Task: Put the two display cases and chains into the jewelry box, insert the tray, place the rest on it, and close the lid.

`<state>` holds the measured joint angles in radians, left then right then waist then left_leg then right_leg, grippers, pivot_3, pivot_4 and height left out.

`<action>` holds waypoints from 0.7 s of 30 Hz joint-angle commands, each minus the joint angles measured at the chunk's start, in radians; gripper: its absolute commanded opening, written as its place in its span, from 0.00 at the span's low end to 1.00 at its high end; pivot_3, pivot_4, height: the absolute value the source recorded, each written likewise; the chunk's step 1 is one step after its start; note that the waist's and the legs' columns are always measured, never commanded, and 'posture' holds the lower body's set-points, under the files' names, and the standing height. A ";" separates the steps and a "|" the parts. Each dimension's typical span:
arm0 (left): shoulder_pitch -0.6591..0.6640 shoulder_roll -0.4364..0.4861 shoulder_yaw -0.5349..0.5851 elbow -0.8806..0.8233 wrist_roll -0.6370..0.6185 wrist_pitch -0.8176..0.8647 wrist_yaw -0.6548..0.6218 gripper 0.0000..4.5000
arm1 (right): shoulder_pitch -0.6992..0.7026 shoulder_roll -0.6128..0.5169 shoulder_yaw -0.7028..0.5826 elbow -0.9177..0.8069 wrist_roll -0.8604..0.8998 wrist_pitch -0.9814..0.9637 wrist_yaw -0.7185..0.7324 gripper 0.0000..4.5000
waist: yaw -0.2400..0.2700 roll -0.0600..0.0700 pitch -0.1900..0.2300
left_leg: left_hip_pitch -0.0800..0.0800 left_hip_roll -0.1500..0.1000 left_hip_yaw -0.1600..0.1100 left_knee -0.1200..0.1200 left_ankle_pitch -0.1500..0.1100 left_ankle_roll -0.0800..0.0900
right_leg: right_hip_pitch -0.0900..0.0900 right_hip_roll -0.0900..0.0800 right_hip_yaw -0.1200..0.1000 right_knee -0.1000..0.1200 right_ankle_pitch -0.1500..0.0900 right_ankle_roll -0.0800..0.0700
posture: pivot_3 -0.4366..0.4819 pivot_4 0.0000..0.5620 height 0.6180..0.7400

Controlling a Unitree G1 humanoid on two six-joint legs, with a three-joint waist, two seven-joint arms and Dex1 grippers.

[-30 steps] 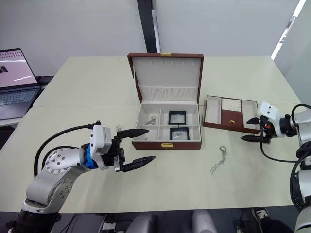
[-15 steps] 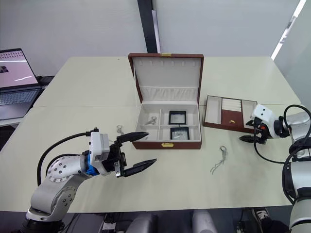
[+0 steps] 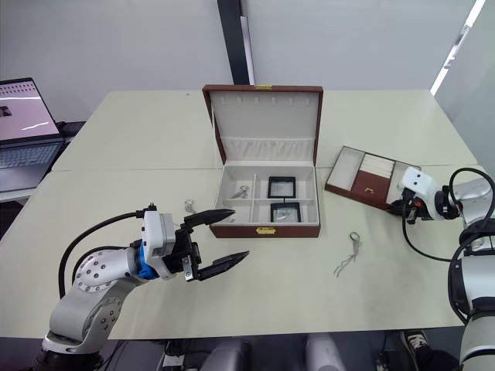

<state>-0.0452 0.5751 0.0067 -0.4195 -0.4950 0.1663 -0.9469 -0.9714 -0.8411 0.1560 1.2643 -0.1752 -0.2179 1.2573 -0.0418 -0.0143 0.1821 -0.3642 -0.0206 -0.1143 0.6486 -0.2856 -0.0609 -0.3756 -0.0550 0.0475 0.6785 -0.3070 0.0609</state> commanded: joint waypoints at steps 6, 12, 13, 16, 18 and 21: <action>-0.015 -0.011 0.008 0.000 0.006 -0.023 0.004 1.00 | -0.051 -0.011 -0.031 -0.007 0.015 0.003 0.030 0.00 | -0.002 0.000 0.000 | 0.000 0.000 0.000 0.000 0.000 0.000 | 0.000 0.000 0.000 0.000 0.000 0.000 | 0.48 0.27 1.00; -0.019 -0.019 0.006 0.007 0.011 -0.026 0.007 1.00 | -0.064 -0.031 -0.054 -0.025 0.033 0.023 0.071 0.00 | -0.003 0.000 0.000 | 0.000 0.000 0.000 0.000 0.000 0.000 | -0.001 0.000 0.000 0.000 0.000 0.000 | 0.48 0.27 1.00; -0.017 -0.020 0.006 0.006 0.012 -0.027 0.008 1.00 | -0.064 -0.042 -0.060 -0.032 0.038 0.030 0.084 0.00 | -0.003 0.000 0.000 | 0.000 0.000 0.000 0.000 0.000 0.000 | -0.001 0.000 0.000 0.000 0.000 0.000 | 0.48 0.27 1.00; -0.006 -0.024 0.010 0.000 0.012 -0.028 0.017 1.00 | -0.054 -0.084 -0.076 -0.059 0.054 0.049 0.129 0.00 | -0.002 0.001 0.001 | 0.000 0.000 0.000 0.000 0.000 0.000 | -0.001 0.000 0.000 0.000 0.000 0.000 | 0.48 0.27 1.00; -0.002 -0.026 0.014 -0.001 0.011 -0.026 0.023 1.00 | -0.032 -0.123 -0.090 -0.091 0.069 0.062 0.170 0.00 | 0.000 0.002 0.001 | -0.001 0.000 0.000 0.000 0.000 0.000 | -0.001 0.000 0.000 0.000 0.000 0.000 | 0.48 0.27 1.00; 0.000 -0.027 0.020 0.000 0.007 -0.024 0.030 1.00 | 0.017 -0.174 -0.110 -0.151 0.097 0.073 0.215 0.00 | 0.005 0.003 0.002 | -0.001 0.000 0.000 -0.001 0.000 0.000 | -0.001 0.000 0.000 0.000 0.000 0.000 | 0.48 0.27 1.00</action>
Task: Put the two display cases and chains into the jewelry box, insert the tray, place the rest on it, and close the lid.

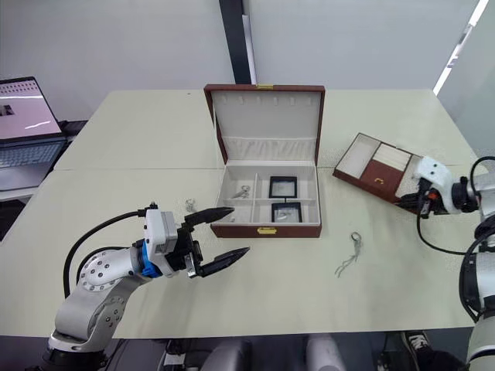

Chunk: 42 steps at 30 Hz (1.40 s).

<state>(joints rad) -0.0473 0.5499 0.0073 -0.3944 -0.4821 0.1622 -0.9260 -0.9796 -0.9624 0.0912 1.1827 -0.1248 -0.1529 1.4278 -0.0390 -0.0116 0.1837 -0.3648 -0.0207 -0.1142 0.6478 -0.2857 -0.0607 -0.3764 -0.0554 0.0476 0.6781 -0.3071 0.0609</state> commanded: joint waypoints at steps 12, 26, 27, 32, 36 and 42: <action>0.069 -0.016 0.069 -0.057 -0.011 -0.014 0.097 1.00 | 0.529 -0.245 -0.197 -0.894 0.336 0.350 0.173 0.00 | -0.001 0.004 -0.001 | 0.001 0.001 0.001 0.001 0.000 0.000 | 0.000 0.000 0.001 0.001 0.000 0.000 | 0.48 0.27 1.00; 0.235 -0.019 0.155 -0.197 -0.009 0.014 0.239 1.00 | 0.454 -0.182 -0.092 -1.324 0.529 0.654 0.130 0.00 | 0.005 0.002 0.000 | 0.001 0.001 0.000 0.001 0.000 0.000 | 0.001 0.001 -0.001 0.000 0.000 0.000 | 0.48 0.27 1.00; 0.248 -0.020 0.161 -0.207 -0.010 0.015 0.247 1.00 | 0.424 -0.163 -0.063 -1.335 0.519 0.667 0.119 0.00 | 0.005 0.002 0.000 | 0.001 0.002 0.000 0.001 0.000 0.000 | 0.001 0.001 -0.001 0.000 0.000 0.000 | 0.48 0.27 1.00; 0.305 -0.042 0.181 -0.231 0.002 0.007 0.288 1.00 | 0.271 -0.042 0.054 -1.347 0.482 0.737 0.047 0.00 | 0.008 0.001 0.000 | 0.000 0.001 -0.001 0.000 0.000 0.000 | 0.001 0.000 -0.001 0.000 0.000 0.000 | 0.48 0.27 1.00; 0.333 -0.058 0.184 -0.239 0.017 -0.002 0.313 1.00 | 0.206 0.006 0.155 -1.328 0.382 0.692 0.019 0.00 | 0.015 0.000 0.000 | -0.001 0.001 -0.002 0.000 0.000 0.000 | 0.000 0.000 -0.002 -0.001 0.000 0.000 | 0.48 0.27 1.00; 0.377 -0.081 0.187 -0.252 0.035 -0.026 0.333 1.00 | 0.060 0.138 0.293 -1.274 0.280 0.785 -0.044 0.00 | 0.007 0.000 0.000 | -0.002 0.001 -0.004 0.000 0.000 0.000 | 0.000 0.000 -0.003 -0.002 0.000 0.000 | 0.48 0.27 1.00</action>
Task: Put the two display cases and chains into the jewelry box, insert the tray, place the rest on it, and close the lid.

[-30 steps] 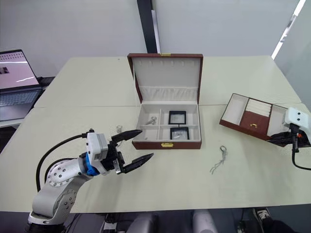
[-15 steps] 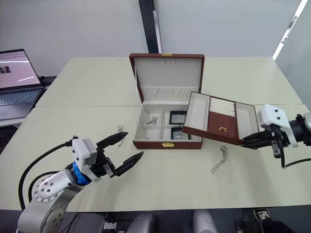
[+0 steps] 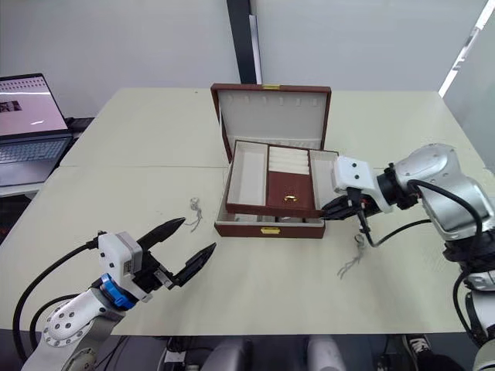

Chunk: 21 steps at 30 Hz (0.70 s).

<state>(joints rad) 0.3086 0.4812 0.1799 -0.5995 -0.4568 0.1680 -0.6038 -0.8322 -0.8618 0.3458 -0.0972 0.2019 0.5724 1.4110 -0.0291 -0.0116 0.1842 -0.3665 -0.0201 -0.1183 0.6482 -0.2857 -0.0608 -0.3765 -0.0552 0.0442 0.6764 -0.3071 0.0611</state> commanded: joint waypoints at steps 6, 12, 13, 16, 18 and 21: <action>0.061 -0.028 0.030 -0.050 0.028 -0.060 0.018 1.00 | -0.174 0.123 0.115 0.028 -0.068 0.200 -0.040 0.00 | 0.001 0.000 0.000 | -0.001 0.001 0.000 -0.001 0.000 0.000 | -0.003 0.000 0.000 0.002 0.000 -0.001 | 0.48 0.27 1.00; 0.093 -0.043 0.035 -0.058 0.038 -0.080 0.034 1.00 | -0.211 0.142 0.169 0.038 -0.085 0.257 -0.038 0.00 | 0.002 0.000 0.000 | -0.012 -0.001 -0.005 0.002 0.000 0.000 | -0.012 -0.001 -0.001 0.002 0.000 -0.001 | 0.48 0.27 1.00; 0.096 -0.045 0.035 -0.058 0.040 -0.083 0.034 1.00 | -0.211 0.140 0.173 0.034 -0.085 0.263 -0.035 0.00 | 0.001 0.000 0.000 | -0.013 -0.001 -0.005 0.002 0.000 0.000 | -0.012 -0.001 -0.002 0.002 0.000 -0.001 | 0.48 0.27 1.00; 0.103 -0.052 0.033 -0.053 0.047 -0.093 0.036 1.00 | -0.205 0.134 0.179 0.026 -0.094 0.267 -0.038 0.00 | 0.001 0.000 0.000 | -0.013 -0.001 -0.005 0.002 0.000 0.000 | -0.013 -0.001 -0.002 0.002 0.000 -0.001 | 0.48 0.27 1.00; 0.099 -0.055 0.025 -0.063 0.052 -0.085 0.045 1.00 | -0.197 0.130 0.179 0.022 -0.104 0.270 -0.048 0.00 | 0.000 0.000 0.000 | -0.013 -0.001 -0.005 0.002 0.000 0.000 | -0.013 -0.001 -0.002 0.002 0.000 -0.001 | 0.48 0.27 1.00; 0.083 -0.055 0.013 -0.082 0.056 -0.062 0.064 1.00 | -0.191 0.128 0.178 0.020 -0.114 0.270 -0.061 0.00 | 0.000 0.000 0.000 | -0.013 -0.001 -0.005 0.002 0.000 0.000 | -0.013 -0.001 -0.002 0.002 0.000 -0.001 | 0.48 0.27 1.00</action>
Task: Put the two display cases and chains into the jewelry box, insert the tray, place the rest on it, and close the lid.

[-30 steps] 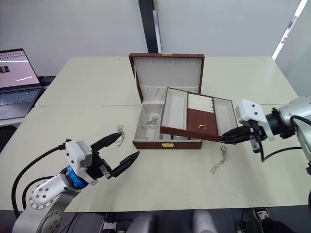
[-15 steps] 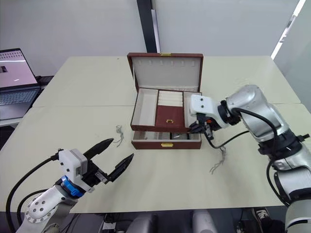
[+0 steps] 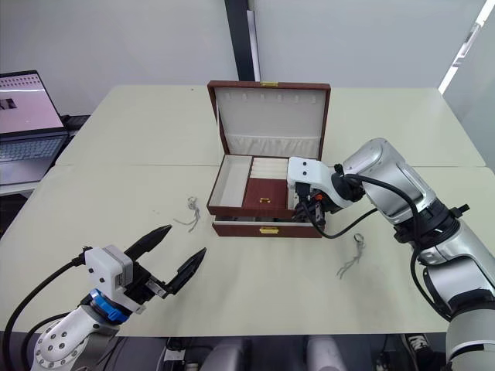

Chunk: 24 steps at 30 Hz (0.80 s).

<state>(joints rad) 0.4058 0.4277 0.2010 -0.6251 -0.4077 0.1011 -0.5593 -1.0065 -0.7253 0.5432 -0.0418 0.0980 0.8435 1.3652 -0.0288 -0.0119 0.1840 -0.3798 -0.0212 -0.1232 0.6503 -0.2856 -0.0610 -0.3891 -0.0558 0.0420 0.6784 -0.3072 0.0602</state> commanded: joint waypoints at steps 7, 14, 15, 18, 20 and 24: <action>-0.065 0.012 -0.021 -0.088 -0.001 0.071 0.052 1.00 | 0.006 -0.029 -0.026 -0.080 0.003 -0.006 -0.009 0.00 | 0.000 0.000 0.000 | 0.000 0.000 0.000 0.000 0.000 0.000 | 0.000 0.000 -0.001 0.000 0.000 0.000 | 0.48 0.27 1.00; -0.086 0.021 -0.016 -0.118 -0.015 0.123 0.065 1.00 | 0.043 -0.052 -0.014 -0.102 -0.016 -0.043 -0.020 0.00 | 0.000 0.000 0.000 | 0.000 0.000 0.001 0.000 0.000 0.000 | 0.000 0.000 0.000 0.000 0.000 0.000 | 0.48 0.27 1.00; -0.088 0.021 -0.015 -0.123 -0.017 0.129 0.068 1.00 | 0.044 -0.050 -0.013 -0.099 -0.020 -0.046 -0.024 0.00 | 0.000 0.000 0.000 | 0.000 0.000 0.001 0.000 0.000 0.000 | 0.000 0.000 -0.001 0.001 0.000 0.000 | 0.48 0.27 1.00; -0.096 0.023 -0.016 -0.137 -0.021 0.149 0.077 1.00 | 0.040 -0.039 -0.009 -0.079 -0.030 -0.056 -0.038 0.00 | 0.000 0.000 0.000 | 0.000 0.000 0.001 0.000 0.000 0.000 | 0.000 0.000 -0.001 0.001 0.000 0.000 | 0.48 0.27 1.00; -0.096 0.022 -0.015 -0.142 -0.022 0.156 0.079 1.00 | 0.038 -0.036 -0.008 -0.075 -0.034 -0.059 -0.039 0.00 | 0.000 0.000 0.000 | 0.000 0.000 0.001 0.000 0.000 0.000 | 0.000 0.000 -0.001 0.001 0.000 0.000 | 0.48 0.27 1.00; -0.094 0.021 -0.011 -0.145 -0.022 0.164 0.081 1.00 | 0.036 -0.028 -0.005 -0.069 -0.036 -0.062 -0.043 0.00 | 0.000 0.000 0.000 | 0.000 0.000 0.001 0.000 0.000 0.000 | 0.000 0.000 -0.001 0.001 0.000 0.000 | 0.48 0.27 1.00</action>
<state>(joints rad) 0.3108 0.4438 0.1808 -0.7286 -0.4206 0.2662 -0.4857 -0.9545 -0.7575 0.5536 -0.0992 0.0658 0.7920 1.3278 -0.0291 -0.0119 0.1840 -0.3799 -0.0212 -0.1225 0.6507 -0.2853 -0.0614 -0.3889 -0.0554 0.0414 0.6792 -0.3072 0.0602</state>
